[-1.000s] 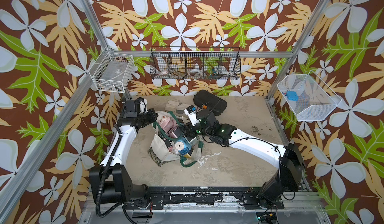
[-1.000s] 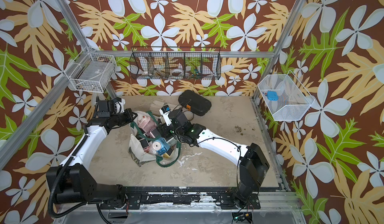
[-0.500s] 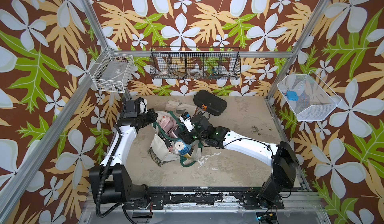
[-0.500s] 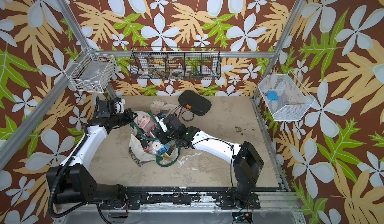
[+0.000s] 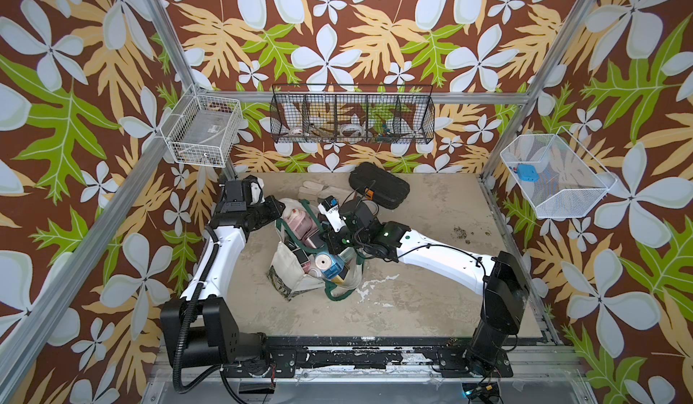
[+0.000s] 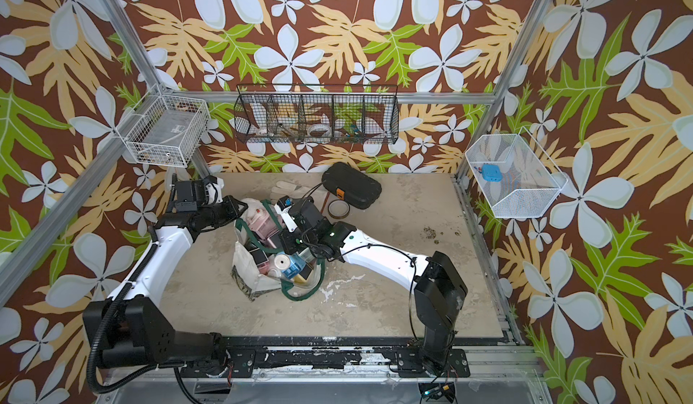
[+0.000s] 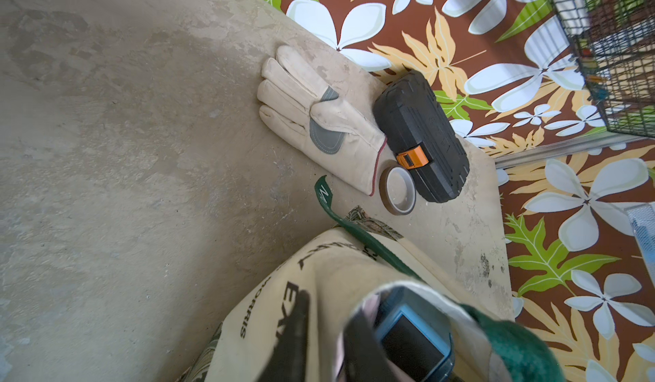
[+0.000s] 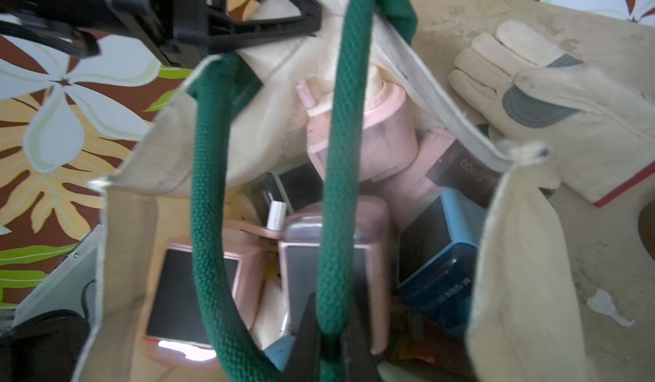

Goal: Take out the pencil sharpeners from the tote bags
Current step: Adjust the canvas bag at the center of the board.

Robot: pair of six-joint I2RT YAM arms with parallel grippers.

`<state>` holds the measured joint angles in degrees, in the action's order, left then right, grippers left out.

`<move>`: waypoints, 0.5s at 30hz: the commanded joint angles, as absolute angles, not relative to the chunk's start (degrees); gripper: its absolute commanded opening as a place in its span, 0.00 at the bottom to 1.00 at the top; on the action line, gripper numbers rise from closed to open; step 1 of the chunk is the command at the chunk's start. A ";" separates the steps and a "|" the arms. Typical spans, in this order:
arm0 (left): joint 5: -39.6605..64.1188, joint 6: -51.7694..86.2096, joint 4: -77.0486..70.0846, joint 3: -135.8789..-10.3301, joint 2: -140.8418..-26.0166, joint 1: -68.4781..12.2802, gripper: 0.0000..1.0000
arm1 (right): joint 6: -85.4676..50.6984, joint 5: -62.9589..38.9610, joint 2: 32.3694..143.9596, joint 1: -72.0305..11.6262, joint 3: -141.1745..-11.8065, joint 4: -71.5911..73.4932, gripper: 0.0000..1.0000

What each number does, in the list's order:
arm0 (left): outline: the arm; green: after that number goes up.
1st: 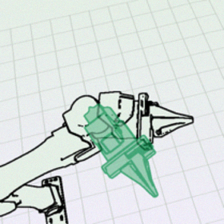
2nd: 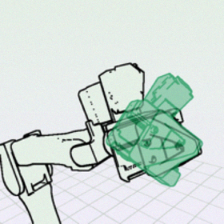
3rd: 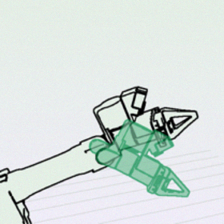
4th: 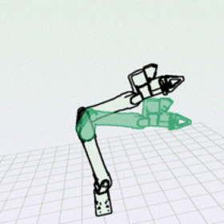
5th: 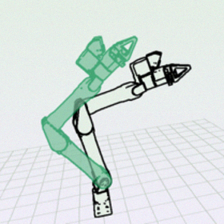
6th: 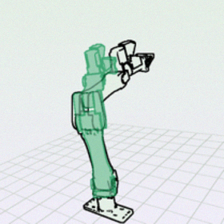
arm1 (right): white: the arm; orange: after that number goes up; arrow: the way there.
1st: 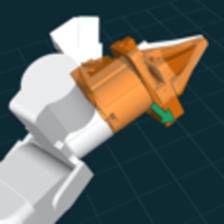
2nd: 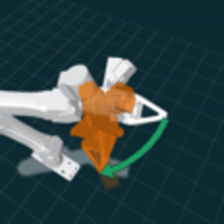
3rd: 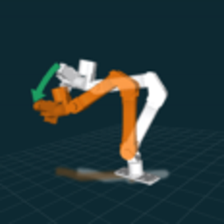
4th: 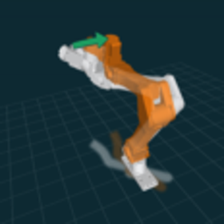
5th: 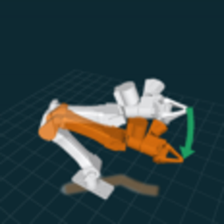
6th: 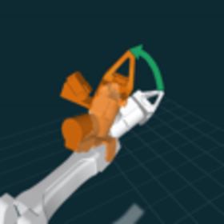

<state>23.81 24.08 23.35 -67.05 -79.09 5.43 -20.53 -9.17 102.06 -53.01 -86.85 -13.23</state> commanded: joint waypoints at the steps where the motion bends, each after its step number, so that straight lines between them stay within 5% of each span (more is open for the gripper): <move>1: 22.49 24.85 23.07 -67.84 -77.35 5.58 0.43 | -20.29 -12.24 101.41 -52.56 -89.43 -13.29 0.02; 7: 16.10 25.31 24.85 -68.64 -72.17 5.54 0.80 | -23.82 -19.36 105.38 -50.65 -100.45 -13.40 0.00; 15: 11.06 21.07 23.77 -61.02 -57.43 5.55 0.85 | -31.40 -26.75 122.41 -47.03 -125.86 -15.00 0.02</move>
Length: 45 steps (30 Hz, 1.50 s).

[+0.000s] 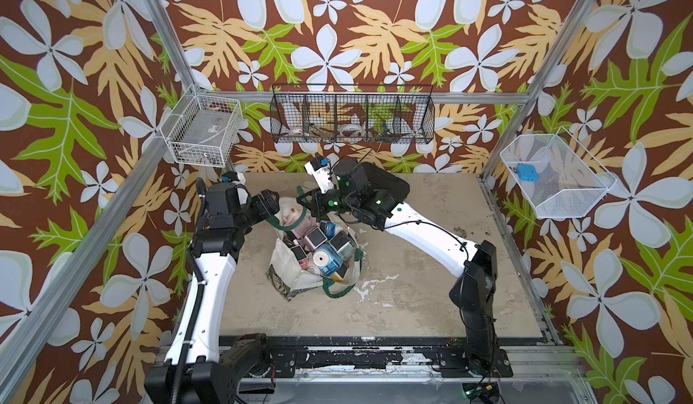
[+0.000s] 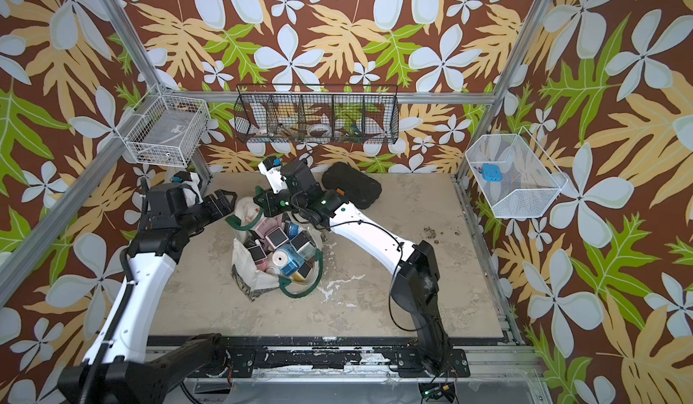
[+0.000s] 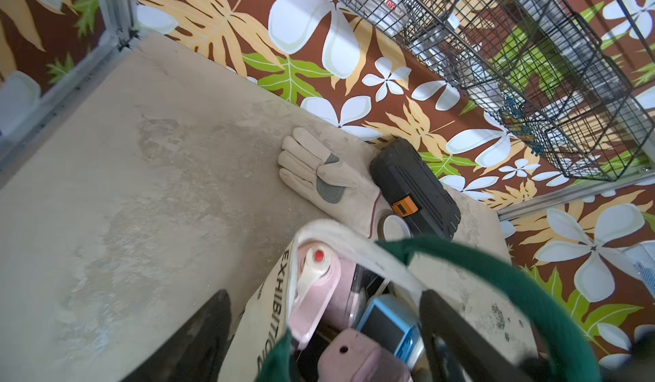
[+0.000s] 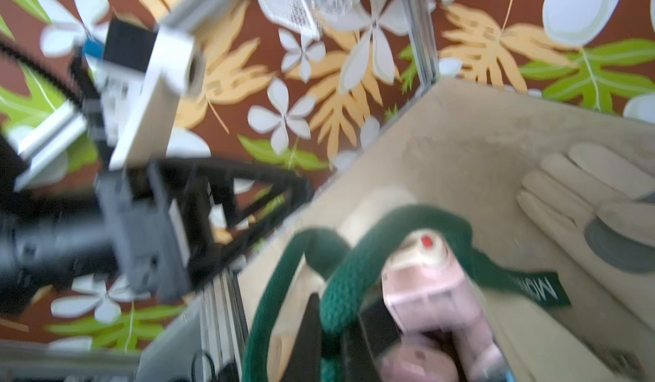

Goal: Take out the pencil sharpeners from the tote bags
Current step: Adjust the canvas bag at the center of the board.

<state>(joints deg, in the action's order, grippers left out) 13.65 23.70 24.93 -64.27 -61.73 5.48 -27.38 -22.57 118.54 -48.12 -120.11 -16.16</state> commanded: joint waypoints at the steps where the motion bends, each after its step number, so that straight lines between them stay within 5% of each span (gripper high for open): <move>1: 10.40 20.59 22.57 -58.75 -54.71 5.55 0.85 | -32.90 -27.59 124.61 -46.46 -129.00 -14.66 0.02; 7: 15.46 15.56 14.55 -48.80 -41.23 3.19 0.73 | -42.75 -33.50 135.17 -43.59 -140.91 -8.28 0.07; 15: 31.67 12.93 13.41 -54.46 -55.61 -1.92 0.64 | -42.48 -33.65 133.95 -42.91 -137.41 -5.88 0.10; 25: 34.52 11.74 15.84 -58.42 -62.86 -4.46 0.52 | -40.18 -33.58 129.98 -42.89 -133.55 -7.44 0.12; 32: 23.93 16.01 12.99 -54.09 -46.53 -6.01 0.39 | -39.63 -32.69 129.85 -42.63 -133.13 -8.05 0.13; 37: 34.15 16.07 14.85 -54.88 -53.12 -6.46 0.38 | -39.32 -32.65 129.69 -42.66 -132.44 -8.64 0.13; 45: 28.22 12.99 18.99 -60.81 -67.98 -10.73 0.44 | -38.10 -32.72 127.40 -42.69 -128.30 -7.90 0.13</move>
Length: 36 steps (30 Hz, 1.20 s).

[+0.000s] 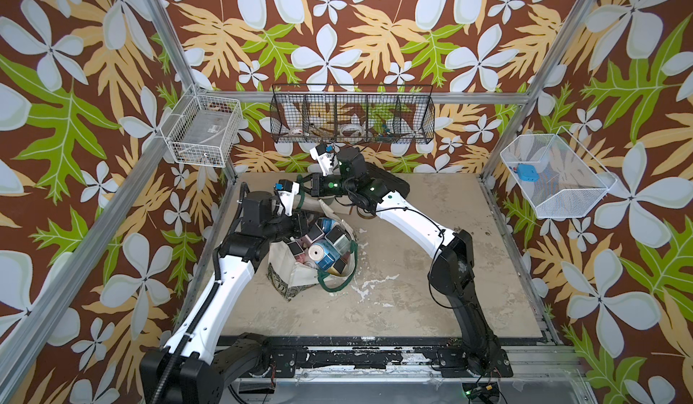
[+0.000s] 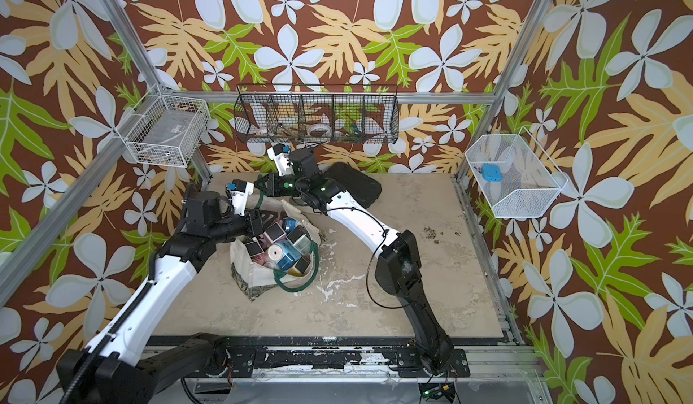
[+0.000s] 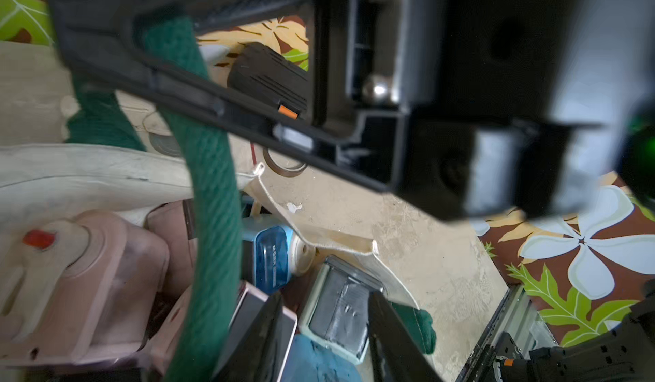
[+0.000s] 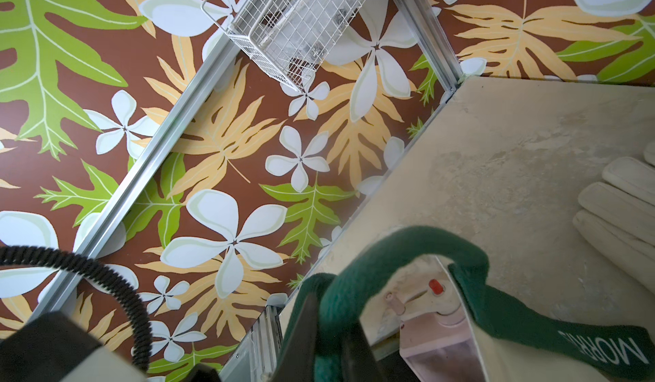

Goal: Take out the pencil sharpeners from the tote bags
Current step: Adjust the canvas bag at the center of the board.

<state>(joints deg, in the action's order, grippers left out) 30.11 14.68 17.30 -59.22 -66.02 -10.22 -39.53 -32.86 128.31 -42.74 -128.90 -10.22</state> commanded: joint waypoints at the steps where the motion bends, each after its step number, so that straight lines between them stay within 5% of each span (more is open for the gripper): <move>1: 26.35 13.01 19.45 -61.56 -68.86 -10.72 0.46 | -37.88 -32.71 127.35 -42.64 -128.23 -8.07 0.13; 4: 18.97 13.34 19.81 -64.45 -70.34 -10.72 0.48 | -37.29 -32.91 126.96 -42.67 -127.76 -8.87 0.14; 10: 5.40 11.90 21.05 -71.22 -75.24 -10.64 0.51 | -33.82 -31.21 122.74 -42.54 -123.53 -11.58 0.46; 14: 2.07 12.88 22.06 -75.95 -82.06 -7.51 0.51 | -31.16 -29.68 115.68 -42.23 -114.72 -10.01 0.59; 23: 5.53 16.12 22.00 -78.89 -84.94 -1.67 0.69 | -24.98 -25.23 99.07 -42.25 -93.01 -4.10 0.63; 32: 1.03 13.17 25.84 -71.96 -78.76 -1.66 0.86 | -22.12 -23.78 92.13 -42.02 -87.07 -7.57 0.63; 36: 2.28 12.88 25.06 -69.09 -79.81 -1.67 0.87 | -22.76 -24.56 90.33 -41.96 -85.88 -7.96 0.62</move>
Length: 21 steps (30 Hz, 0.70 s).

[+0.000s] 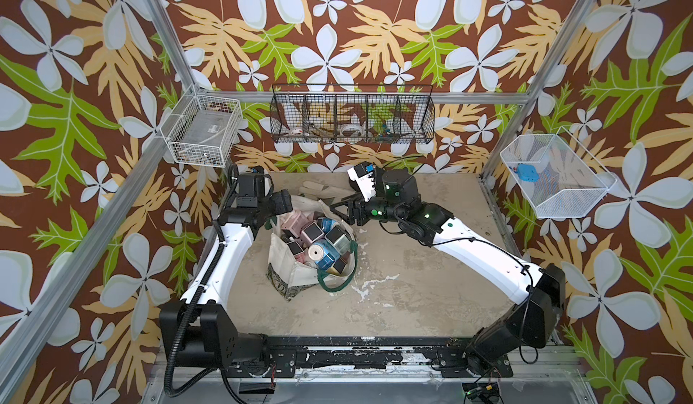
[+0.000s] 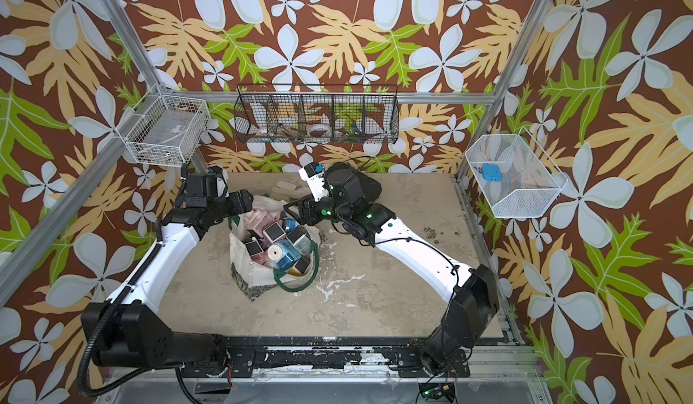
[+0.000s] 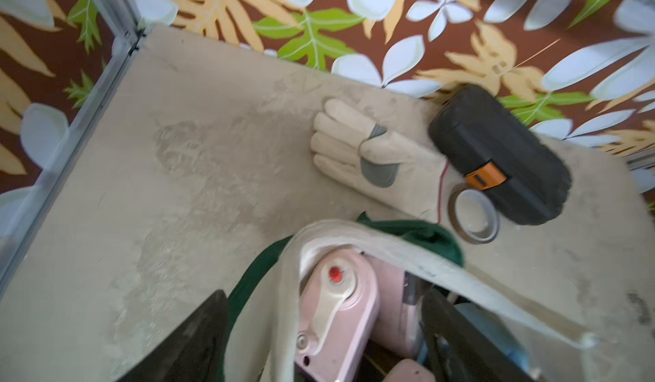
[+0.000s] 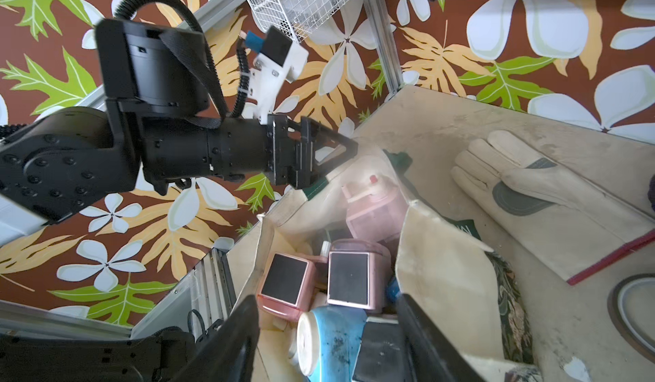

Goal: Take out the pencil sharpeners from the tote bags
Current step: Adjust the canvas bag at the center of the board.

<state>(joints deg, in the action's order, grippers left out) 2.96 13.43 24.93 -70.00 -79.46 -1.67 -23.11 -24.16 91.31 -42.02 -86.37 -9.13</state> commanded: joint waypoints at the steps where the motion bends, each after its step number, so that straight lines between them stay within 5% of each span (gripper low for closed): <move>1: 2.78 13.21 24.87 -68.47 -80.30 -1.67 0.87 | -22.66 -24.46 90.04 -42.08 -85.57 -8.21 0.62; 4: 3.73 13.36 25.10 -66.97 -82.35 -1.67 0.84 | -21.76 -23.36 89.04 -41.99 -84.40 -8.96 0.62; 7: 5.79 13.66 25.18 -67.20 -83.69 -1.66 0.69 | -21.45 -22.66 88.29 -41.99 -83.27 -8.72 0.62; 15: 9.07 14.84 22.01 -67.55 -77.61 -1.60 0.00 | -21.75 -23.27 88.36 -42.06 -79.67 -8.36 0.59; 21: 18.95 15.30 16.41 -63.23 -71.18 -1.96 0.00 | -20.26 -23.35 87.54 -43.63 -75.24 -9.89 0.53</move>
<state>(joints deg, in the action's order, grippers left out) 12.36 14.66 25.06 -64.01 -73.32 -1.76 -22.06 -23.57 88.27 -42.57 -76.34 -9.50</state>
